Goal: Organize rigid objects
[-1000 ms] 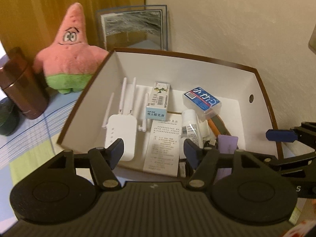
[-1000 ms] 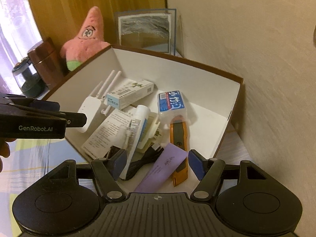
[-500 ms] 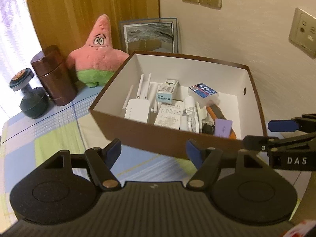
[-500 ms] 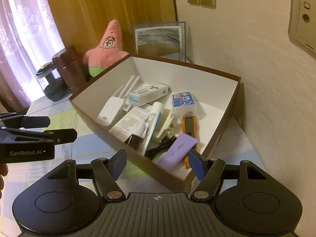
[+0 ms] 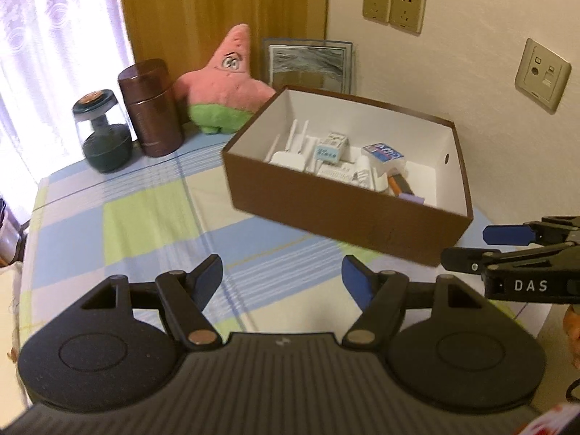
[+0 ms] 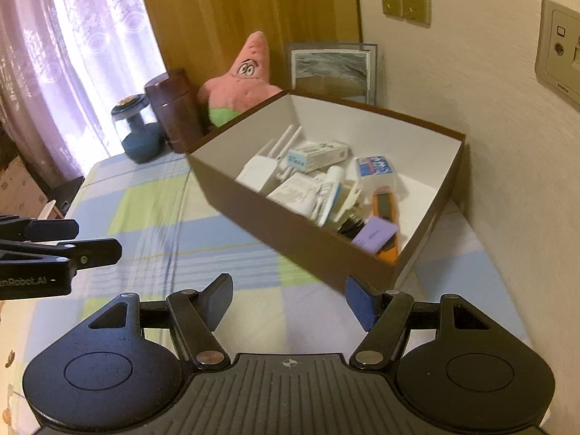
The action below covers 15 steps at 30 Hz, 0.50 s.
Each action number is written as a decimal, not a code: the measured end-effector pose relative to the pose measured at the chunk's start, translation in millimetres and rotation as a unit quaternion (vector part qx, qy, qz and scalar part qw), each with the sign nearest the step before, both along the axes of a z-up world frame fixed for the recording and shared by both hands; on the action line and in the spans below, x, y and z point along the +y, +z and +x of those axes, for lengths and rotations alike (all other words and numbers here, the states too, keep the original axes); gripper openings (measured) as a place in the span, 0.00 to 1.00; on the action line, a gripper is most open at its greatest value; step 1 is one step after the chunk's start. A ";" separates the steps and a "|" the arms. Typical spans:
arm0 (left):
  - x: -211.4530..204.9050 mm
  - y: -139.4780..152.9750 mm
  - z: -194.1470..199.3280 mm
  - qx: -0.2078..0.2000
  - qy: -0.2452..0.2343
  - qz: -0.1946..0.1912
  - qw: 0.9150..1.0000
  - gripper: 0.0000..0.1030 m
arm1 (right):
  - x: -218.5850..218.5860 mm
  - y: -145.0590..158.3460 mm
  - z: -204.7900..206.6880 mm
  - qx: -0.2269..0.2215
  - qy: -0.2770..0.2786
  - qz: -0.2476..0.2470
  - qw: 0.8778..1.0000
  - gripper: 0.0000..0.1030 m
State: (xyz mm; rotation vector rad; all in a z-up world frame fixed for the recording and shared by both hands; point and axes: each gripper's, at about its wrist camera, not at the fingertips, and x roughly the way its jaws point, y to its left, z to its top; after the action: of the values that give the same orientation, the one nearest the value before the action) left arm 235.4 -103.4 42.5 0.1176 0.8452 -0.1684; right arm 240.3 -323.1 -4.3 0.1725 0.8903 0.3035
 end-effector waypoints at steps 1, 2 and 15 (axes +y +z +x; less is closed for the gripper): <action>5.3 0.9 -6.3 0.000 0.003 0.001 1.000 0.67 | 4.4 0.9 -4.8 0.002 0.000 0.000 1.000 0.64; 10.5 1.6 -12.0 0.000 0.006 0.001 1.000 0.67 | 8.9 1.8 -10.1 0.003 0.000 0.000 1.000 0.64; 76.6 -7.6 -95.0 0.026 0.028 0.000 0.999 0.67 | 72.6 8.8 -80.2 0.016 0.029 -0.008 0.999 0.64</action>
State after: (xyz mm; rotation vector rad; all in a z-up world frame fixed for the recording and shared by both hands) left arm 140.5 -26.7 34.9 0.0904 0.8999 -0.1201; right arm 160.1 -250.5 4.5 0.1376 0.9301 0.3484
